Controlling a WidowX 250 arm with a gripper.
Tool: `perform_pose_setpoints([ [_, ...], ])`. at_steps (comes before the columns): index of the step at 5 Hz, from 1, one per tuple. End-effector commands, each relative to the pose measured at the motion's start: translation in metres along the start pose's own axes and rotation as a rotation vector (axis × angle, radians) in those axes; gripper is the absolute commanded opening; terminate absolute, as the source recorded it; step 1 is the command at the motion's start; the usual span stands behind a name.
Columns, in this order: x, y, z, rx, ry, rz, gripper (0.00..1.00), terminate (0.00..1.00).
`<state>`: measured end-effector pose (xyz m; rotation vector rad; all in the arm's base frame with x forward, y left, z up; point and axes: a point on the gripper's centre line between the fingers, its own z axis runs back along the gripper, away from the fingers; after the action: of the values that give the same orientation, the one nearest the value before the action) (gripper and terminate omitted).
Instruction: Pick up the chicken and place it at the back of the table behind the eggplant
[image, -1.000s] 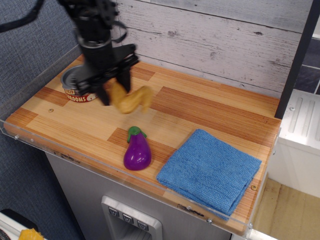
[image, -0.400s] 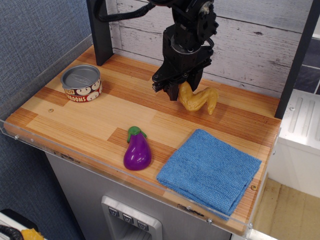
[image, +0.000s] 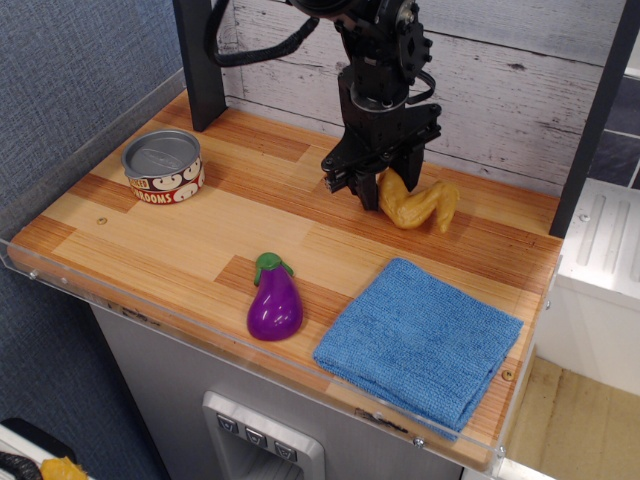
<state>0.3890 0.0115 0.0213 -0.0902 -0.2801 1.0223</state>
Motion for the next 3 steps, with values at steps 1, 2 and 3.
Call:
perform_pose_setpoints([
  [1, -0.003, -0.014, 0.006, 0.049, -0.047, -0.044, 1.00, 0.00],
  [2, -0.001, -0.011, 0.009, 0.117, -0.057, -0.068, 1.00, 0.00],
  [3, 0.003, -0.010, 0.018, 0.068, -0.035, -0.058, 1.00, 0.00],
])
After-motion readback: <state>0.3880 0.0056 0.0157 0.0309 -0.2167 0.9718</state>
